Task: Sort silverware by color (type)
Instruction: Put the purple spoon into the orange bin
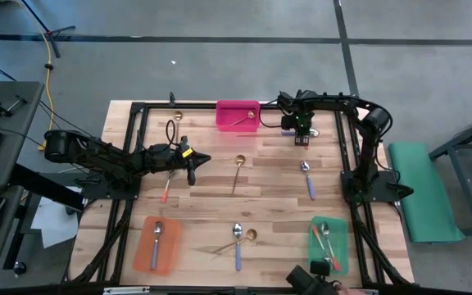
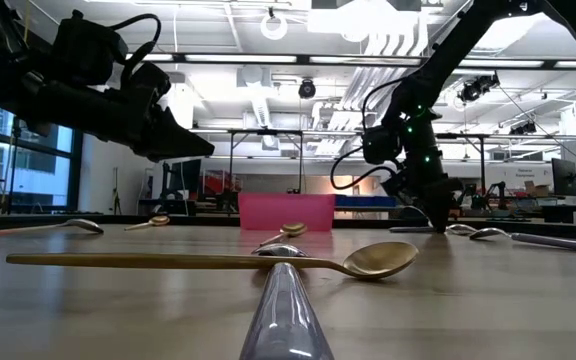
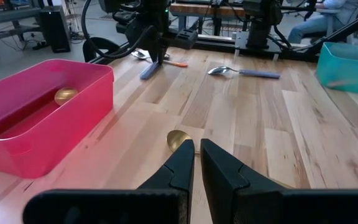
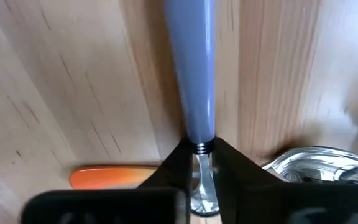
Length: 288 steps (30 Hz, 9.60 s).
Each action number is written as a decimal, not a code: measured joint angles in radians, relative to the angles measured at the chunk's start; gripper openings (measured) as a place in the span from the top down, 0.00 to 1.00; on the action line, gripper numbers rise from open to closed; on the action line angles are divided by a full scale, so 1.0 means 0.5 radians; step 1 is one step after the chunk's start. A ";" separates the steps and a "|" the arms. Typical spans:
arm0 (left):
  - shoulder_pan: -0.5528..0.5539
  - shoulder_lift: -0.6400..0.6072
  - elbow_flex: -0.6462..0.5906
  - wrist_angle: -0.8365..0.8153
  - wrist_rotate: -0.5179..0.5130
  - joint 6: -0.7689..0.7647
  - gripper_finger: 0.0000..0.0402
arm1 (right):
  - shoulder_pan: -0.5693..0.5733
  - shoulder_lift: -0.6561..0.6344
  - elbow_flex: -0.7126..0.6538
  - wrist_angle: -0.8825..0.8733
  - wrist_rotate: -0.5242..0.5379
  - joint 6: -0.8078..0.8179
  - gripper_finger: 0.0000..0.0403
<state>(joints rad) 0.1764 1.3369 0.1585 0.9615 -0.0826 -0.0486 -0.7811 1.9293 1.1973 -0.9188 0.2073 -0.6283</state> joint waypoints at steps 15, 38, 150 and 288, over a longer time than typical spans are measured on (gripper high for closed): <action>0.000 0.000 0.000 0.002 0.002 -0.005 0.95 | 0.048 -0.212 0.101 -0.042 -0.329 0.236 0.99; -0.002 0.000 0.001 0.016 0.253 -0.162 0.95 | 0.509 -0.427 -0.138 0.333 -0.464 0.444 0.88; 0.137 0.001 0.003 -0.272 0.195 -1.172 0.59 | 1.013 -0.178 0.184 0.889 -0.262 0.717 0.98; -1.431 -0.907 0.892 -3.030 1.013 -1.419 0.88 | 1.254 -0.654 -0.138 1.593 -0.024 0.716 1.00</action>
<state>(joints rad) -0.5388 0.8833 0.6044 -0.5537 0.4240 -0.7583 -0.1539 1.6024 1.1282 -0.1223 0.1951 -0.2703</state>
